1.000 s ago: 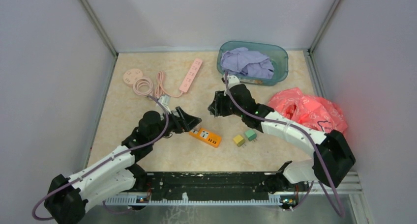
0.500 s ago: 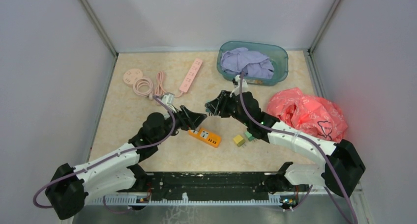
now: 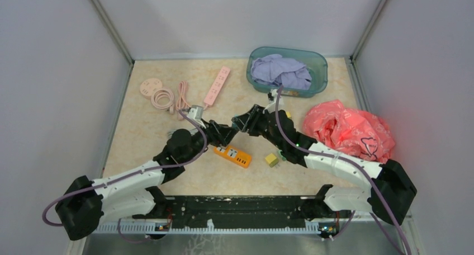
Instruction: Insert the plug
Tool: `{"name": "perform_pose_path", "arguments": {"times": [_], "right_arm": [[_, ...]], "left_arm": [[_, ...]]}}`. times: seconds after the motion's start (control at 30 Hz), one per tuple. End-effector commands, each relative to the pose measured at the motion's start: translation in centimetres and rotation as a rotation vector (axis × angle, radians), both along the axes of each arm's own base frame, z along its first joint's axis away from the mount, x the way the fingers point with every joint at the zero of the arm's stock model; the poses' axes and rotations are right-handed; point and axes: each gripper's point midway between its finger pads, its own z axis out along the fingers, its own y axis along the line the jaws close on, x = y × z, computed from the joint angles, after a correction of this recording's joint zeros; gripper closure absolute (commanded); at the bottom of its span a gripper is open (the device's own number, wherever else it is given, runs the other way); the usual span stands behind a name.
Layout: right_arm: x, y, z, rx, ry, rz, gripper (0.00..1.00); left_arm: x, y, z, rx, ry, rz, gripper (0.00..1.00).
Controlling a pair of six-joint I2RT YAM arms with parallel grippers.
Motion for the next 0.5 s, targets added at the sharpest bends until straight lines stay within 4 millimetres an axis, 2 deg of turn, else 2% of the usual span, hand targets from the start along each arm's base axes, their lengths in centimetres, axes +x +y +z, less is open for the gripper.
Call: {"name": "perform_pose_path", "arguments": {"times": [0.0,0.3,0.4,0.47], "right_arm": [[-0.08,0.31,3.70,0.109,-0.065,-0.021,0.88],[-0.47,0.82,3.51,0.129,-0.056,-0.019,0.88],[-0.65,1.04,3.52,0.132,-0.057,-0.006,0.87],[-0.73,1.09,3.44,0.130,-0.060,0.000,0.85]], "left_arm": [[0.70,-0.48,3.31,-0.050,-0.098,0.025,0.28],[0.77,-0.92,3.85,-0.056,-0.127,0.034,0.34],[0.85,-0.87,3.80,-0.053,-0.127,0.040,0.40],[0.81,-0.74,3.76,-0.057,-0.127,0.044,0.48]]}}
